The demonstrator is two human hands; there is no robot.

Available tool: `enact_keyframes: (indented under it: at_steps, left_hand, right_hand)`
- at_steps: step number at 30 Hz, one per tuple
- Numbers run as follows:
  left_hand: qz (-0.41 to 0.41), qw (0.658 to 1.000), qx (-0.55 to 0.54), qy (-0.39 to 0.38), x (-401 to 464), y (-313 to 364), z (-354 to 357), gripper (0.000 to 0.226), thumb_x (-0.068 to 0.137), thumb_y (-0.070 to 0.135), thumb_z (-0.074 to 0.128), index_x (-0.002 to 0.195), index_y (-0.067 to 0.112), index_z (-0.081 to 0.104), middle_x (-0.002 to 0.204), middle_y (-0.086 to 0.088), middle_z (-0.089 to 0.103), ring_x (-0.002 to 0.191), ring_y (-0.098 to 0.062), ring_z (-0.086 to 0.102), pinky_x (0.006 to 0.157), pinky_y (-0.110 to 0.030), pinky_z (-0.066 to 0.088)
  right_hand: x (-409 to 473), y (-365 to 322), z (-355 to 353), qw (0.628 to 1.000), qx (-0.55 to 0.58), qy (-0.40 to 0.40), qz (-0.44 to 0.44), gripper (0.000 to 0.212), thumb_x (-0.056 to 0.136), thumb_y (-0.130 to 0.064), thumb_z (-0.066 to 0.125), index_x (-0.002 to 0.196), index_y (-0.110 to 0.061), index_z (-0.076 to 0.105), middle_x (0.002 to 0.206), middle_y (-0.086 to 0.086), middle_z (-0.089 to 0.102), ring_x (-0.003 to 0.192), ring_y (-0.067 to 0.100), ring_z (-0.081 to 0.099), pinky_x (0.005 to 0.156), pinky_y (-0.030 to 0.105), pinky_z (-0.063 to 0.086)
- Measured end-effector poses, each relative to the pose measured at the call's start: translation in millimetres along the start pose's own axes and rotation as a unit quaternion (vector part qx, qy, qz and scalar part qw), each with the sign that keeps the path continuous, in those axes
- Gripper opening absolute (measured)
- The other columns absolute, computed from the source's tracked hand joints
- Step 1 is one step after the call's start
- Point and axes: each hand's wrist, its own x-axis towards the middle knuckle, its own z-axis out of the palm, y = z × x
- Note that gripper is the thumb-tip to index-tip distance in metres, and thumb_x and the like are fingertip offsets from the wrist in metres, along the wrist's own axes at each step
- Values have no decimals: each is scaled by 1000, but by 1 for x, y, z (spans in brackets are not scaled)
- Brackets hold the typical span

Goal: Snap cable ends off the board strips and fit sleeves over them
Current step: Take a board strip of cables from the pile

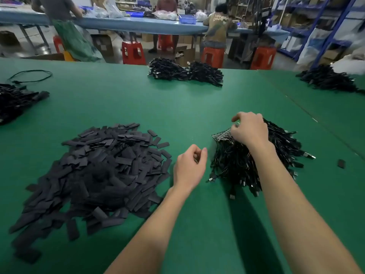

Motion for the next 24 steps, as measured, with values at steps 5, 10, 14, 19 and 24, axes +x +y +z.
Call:
enact_keyframes:
  at_steps: [5,10,14,19,24]
  left_hand:
    - [-8,999,30,-9,9,-6,-2,38,89,66,48,70,33,44,60,22,53,52,-5,46,49,-25,29]
    - [30,999,-31,-13,6,-11,-2,41,89,63,51,65,31,42,53,14,47,49,-9,38,50,-27,32]
    - [21,998,-61,-7,8,-10,0,50,90,59,53,61,22,37,51,11,41,49,-10,33,53,-30,32]
    - [21,998,-61,-12,9,-11,1,52,93,55,55,61,19,36,50,10,39,50,-10,32,53,-30,30]
    - [11,998,-68,-10,8,-8,-1,52,93,52,58,61,17,37,50,7,37,52,-15,32,54,-32,30]
  right_hand:
    - [16,6,13,985,-59,-118,110,40,88,-29,56,124,-17,65,132,16,59,127,37,48,104,43,44]
    - [18,11,22,979,-89,-93,157,45,88,-41,56,125,-17,62,142,19,46,133,45,38,109,56,29]
    - [9,15,23,988,-57,-44,138,35,84,-32,61,117,-21,66,135,16,52,129,42,40,107,51,32]
    - [4,16,22,992,-13,-6,123,33,84,-27,63,116,-26,66,131,10,53,129,38,41,107,49,32]
    - [7,14,16,992,51,23,114,33,82,-16,62,113,-27,67,126,7,56,122,37,49,103,45,40]
